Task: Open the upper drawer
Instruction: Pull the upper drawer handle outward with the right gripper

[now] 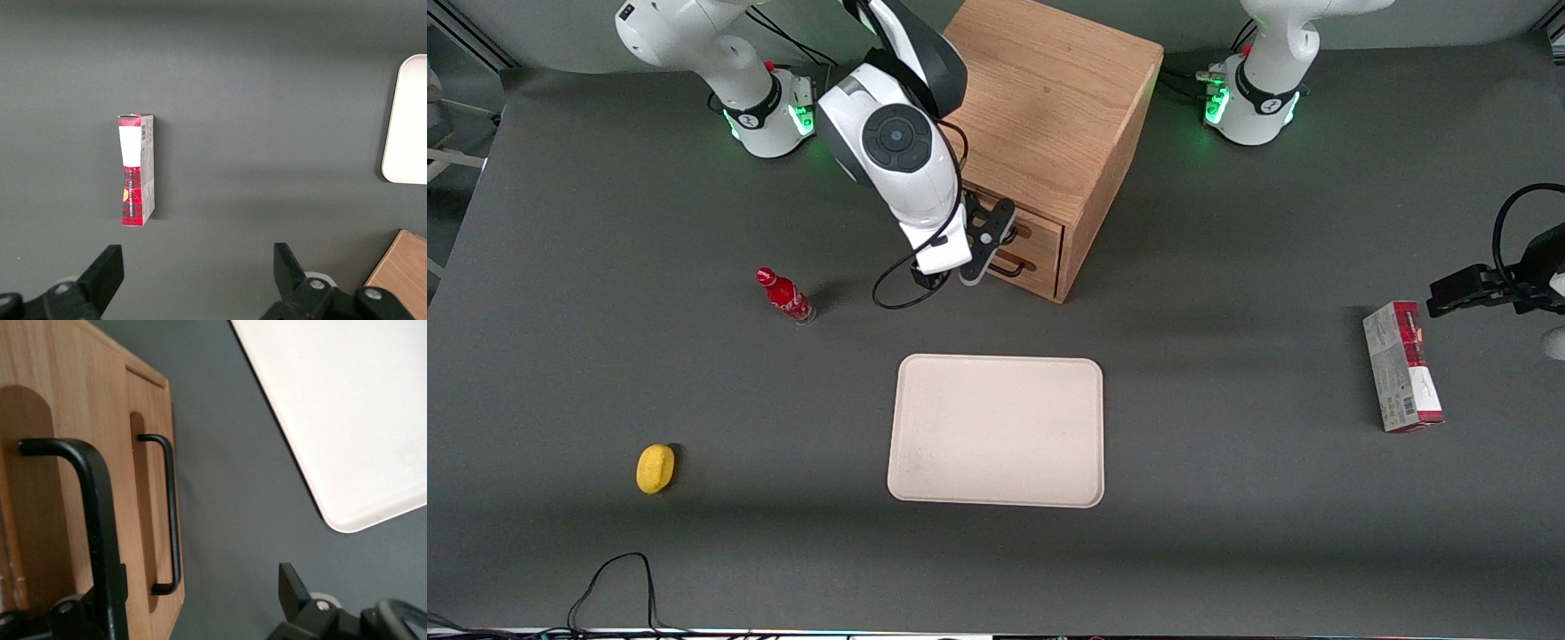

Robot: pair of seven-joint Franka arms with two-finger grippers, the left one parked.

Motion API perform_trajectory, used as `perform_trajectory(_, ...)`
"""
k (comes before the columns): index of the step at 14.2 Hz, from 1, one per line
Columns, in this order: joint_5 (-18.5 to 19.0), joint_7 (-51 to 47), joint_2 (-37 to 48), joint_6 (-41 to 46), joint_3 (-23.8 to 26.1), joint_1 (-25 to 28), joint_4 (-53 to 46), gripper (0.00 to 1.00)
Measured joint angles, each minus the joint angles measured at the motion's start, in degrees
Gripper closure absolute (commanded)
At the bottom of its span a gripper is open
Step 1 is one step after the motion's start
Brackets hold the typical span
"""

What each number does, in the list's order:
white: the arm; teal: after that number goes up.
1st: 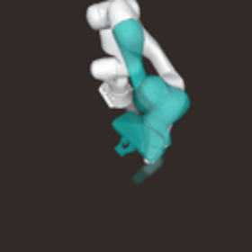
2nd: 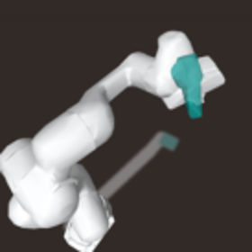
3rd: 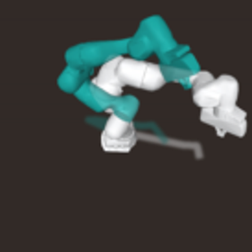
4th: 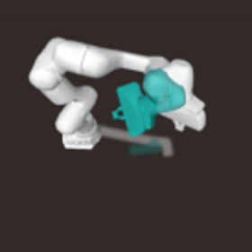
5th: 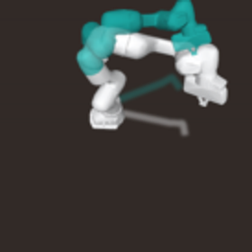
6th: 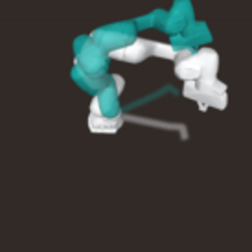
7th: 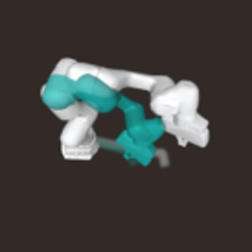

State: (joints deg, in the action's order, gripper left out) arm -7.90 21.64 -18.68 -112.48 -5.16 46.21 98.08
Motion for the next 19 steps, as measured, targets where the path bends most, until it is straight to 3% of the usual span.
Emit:
perform_trajectory(6, 0.01, 5.17, -0.30, 0.00, -0.23, -5.26, -1.72, 0.00)
perform_trajectory(19, -1.07, 5.49, -5.49, 2.06, -0.32, -10.36, -9.39, 0.00)
